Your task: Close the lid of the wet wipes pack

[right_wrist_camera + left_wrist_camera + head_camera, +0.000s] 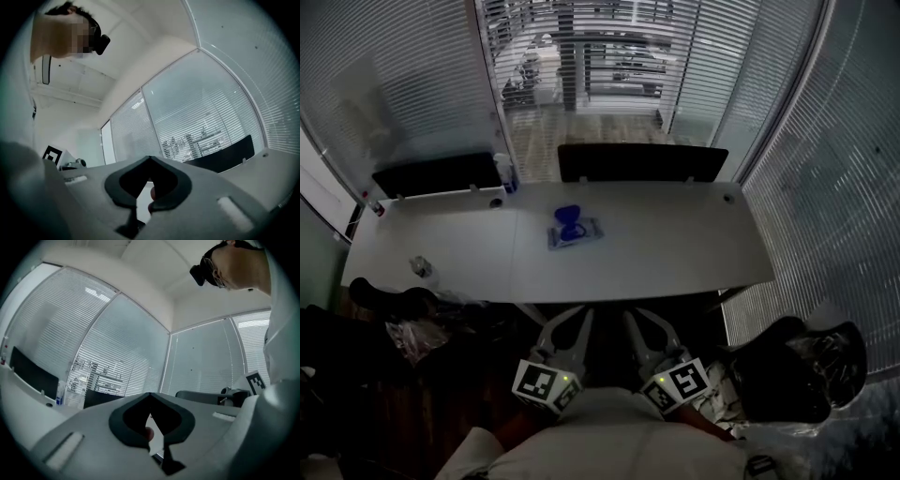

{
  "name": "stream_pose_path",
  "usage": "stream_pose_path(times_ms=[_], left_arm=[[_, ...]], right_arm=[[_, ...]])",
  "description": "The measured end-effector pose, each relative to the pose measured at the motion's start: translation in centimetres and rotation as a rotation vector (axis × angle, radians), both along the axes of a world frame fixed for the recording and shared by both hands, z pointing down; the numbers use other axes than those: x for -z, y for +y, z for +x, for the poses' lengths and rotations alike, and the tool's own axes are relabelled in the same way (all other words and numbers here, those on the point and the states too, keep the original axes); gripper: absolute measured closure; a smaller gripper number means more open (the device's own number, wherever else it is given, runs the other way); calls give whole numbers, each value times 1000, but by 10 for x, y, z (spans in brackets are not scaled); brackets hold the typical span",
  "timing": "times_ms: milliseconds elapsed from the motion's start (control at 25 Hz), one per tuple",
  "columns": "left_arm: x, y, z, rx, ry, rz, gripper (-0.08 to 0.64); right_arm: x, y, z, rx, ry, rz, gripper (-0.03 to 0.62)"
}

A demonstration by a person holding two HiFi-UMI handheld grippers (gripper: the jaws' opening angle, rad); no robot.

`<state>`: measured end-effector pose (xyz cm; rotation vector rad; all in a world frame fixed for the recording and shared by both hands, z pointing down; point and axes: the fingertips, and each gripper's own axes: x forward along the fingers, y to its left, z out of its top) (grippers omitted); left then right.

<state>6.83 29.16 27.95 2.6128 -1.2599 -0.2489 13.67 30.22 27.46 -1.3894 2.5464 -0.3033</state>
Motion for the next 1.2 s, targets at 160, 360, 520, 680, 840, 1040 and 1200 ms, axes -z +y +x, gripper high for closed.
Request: stream_pose_path(times_ms=[160, 360, 520, 680, 840, 1040, 1200], left_arm=[[-2, 2, 16, -1, -5, -3, 557], [-6, 5, 40, -16, -2, 2, 557], [-9, 5, 55, -21, -1, -11, 557], [-12, 4, 64, -18, -5, -11, 557], [-13, -2, 65, -5, -2, -26, 557], [-17, -16, 59, 11, -5, -22, 557], [-23, -34, 50, 23, -5, -38, 557]], right_arm=[[-3, 2, 18, -13, -6, -8, 592], [-7, 3, 41, -36, -18, -17, 592], [-12, 3, 55, -42, -20, -22, 592], [-14, 3, 66, -43, -24, -29, 592], [-18, -4, 68, -39, -22, -41, 592], [-21, -19, 63, -23, -18, -41, 592], [-25, -38, 53, -13, -19, -44, 592]])
